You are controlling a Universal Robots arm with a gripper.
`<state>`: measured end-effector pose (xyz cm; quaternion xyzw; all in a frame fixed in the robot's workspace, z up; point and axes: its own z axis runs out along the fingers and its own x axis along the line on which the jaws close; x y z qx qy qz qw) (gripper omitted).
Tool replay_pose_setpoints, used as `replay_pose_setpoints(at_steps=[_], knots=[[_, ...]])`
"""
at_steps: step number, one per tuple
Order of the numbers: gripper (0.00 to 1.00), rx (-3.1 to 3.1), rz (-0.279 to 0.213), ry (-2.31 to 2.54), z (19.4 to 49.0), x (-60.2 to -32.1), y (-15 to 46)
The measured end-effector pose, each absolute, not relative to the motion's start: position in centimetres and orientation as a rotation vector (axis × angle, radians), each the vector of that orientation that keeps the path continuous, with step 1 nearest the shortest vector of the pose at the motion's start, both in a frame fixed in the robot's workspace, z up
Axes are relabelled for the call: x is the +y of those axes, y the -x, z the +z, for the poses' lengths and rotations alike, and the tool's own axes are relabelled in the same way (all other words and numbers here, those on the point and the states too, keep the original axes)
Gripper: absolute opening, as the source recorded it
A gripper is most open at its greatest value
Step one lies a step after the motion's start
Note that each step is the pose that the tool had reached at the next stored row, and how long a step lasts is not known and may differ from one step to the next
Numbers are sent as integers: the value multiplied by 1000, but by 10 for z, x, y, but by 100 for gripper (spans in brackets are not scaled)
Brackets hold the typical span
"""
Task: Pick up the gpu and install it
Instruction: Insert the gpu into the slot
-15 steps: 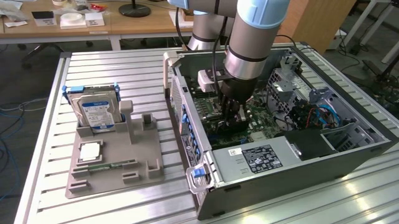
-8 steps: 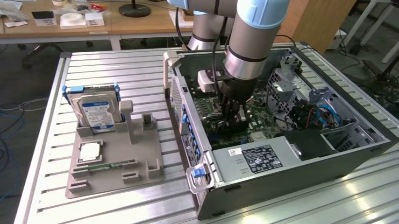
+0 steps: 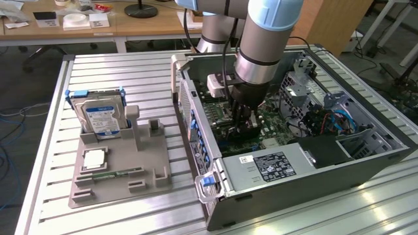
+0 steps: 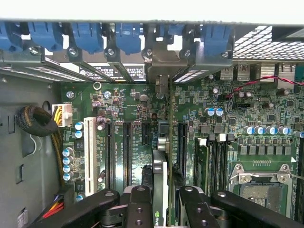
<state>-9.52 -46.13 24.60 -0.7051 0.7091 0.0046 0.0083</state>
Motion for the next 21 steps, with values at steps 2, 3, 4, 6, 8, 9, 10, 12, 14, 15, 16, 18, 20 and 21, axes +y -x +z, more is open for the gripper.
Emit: replay_pose_setpoints(at_steps=[2,3,4,6,8,9,10,12,14,15,16,18,20,21], knots=[[26,2216,14,2203,246,-461,95],[26,2216,14,2203,246,-461,95],[26,2216,14,2203,246,-461,95],[26,2216,14,2203,245,-461,96],[26,2216,14,2203,244,-461,96],[26,2216,14,2203,244,-461,96],[26,2216,14,2203,244,-461,96],[26,2216,14,2203,244,-461,96],[26,2216,14,2203,244,-461,96],[26,2216,14,2203,244,-461,96],[26,2216,14,2203,244,-461,96],[26,2216,14,2203,244,-461,96],[26,2216,14,2203,244,-461,96],[26,2215,16,2202,243,-461,96]])
